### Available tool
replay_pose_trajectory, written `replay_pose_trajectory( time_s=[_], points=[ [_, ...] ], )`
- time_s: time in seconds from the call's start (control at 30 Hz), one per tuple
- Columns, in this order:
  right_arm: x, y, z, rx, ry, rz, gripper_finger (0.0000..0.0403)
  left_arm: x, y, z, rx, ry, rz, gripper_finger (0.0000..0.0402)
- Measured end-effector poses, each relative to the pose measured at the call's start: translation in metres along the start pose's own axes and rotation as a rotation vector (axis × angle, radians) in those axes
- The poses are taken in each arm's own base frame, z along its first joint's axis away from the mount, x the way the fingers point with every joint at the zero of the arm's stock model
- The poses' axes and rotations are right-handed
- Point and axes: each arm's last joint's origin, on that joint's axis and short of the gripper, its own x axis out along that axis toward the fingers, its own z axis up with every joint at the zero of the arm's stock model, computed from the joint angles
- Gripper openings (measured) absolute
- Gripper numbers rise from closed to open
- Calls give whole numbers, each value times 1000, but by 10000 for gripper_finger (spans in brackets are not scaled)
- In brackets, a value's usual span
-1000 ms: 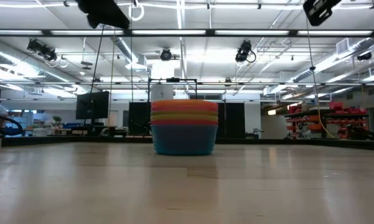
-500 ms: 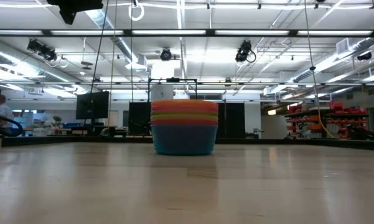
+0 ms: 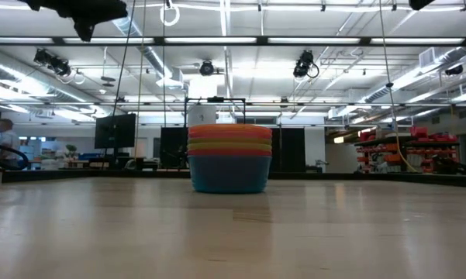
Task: Nest bowls inside each other
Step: Return to Home Position
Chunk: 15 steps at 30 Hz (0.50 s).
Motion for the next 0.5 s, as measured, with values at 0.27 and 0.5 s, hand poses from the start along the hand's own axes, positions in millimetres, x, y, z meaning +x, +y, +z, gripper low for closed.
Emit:
replay_pose_trajectory(
  time_s=[0.27,0.5],
  points=[
    [-18,2,2,1,-16,-40,19,-8,2,-6,-30,-79,-56,83],
    [-22,2,3,1,-26,-44,19,-10,5,-26,-60,-104,-66,83]
  ],
)
